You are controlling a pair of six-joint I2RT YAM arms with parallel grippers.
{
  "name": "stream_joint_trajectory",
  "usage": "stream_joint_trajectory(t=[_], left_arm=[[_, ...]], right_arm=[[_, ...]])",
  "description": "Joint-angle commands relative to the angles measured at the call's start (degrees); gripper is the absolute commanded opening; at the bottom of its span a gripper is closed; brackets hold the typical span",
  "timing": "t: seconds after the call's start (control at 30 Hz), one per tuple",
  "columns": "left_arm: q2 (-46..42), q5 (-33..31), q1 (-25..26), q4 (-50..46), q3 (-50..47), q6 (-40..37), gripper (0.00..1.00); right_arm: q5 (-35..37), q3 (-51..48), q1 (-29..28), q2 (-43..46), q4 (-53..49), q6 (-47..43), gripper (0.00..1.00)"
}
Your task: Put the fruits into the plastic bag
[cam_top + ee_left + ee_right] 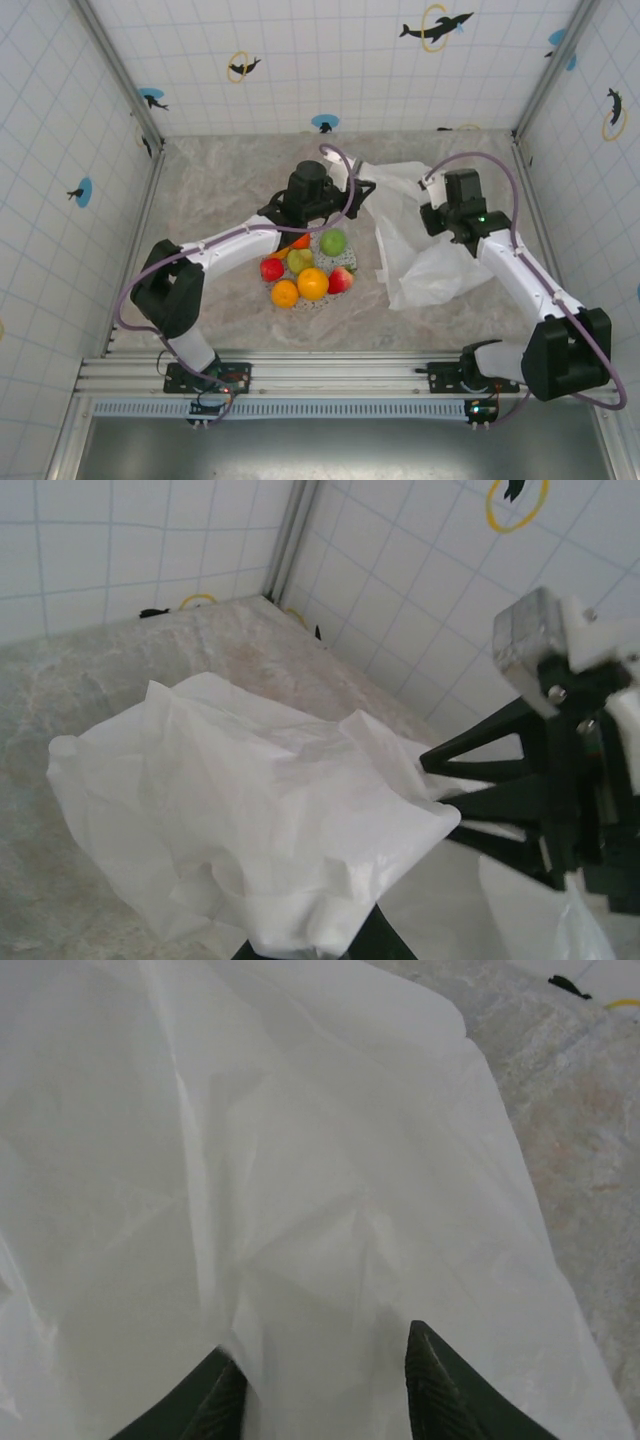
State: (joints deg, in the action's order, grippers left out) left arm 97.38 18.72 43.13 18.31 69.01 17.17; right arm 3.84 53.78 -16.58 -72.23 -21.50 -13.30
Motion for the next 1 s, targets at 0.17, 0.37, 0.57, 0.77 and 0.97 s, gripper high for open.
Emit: stream_joint_trajectory(t=[0.17,0.37,0.57,0.77,0.97], left_arm=[[-1.2,1.5,0.2,1.4,-0.7,6.4,0.0],[-1.5,0.9,0.2,0.8,-1.3,6.4,0.0],[-2.7,-1.7,0.2,0.6,-3.2,7.1,0.0],[-4.3,-10.5,0.1,-0.8,-7.7,4.7,0.06],[-4.7,-15.0,-0.2,-1.4,-10.8,1.5,0.28]], right_arm=[[6.7,-5.2,-5.1,1.1,5.9,2.3,0.52],[13.3,-5.1,-5.8,-0.2,7.5,1.5,0.45],[14.7,-3.9,-5.8,-0.5,6.3,0.2,0.09],[7.5,-0.5,-3.9,0.0,4.2,1.4,0.0],[-3.7,1.5,-0.6,-1.1,3.2,8.3,0.0]])
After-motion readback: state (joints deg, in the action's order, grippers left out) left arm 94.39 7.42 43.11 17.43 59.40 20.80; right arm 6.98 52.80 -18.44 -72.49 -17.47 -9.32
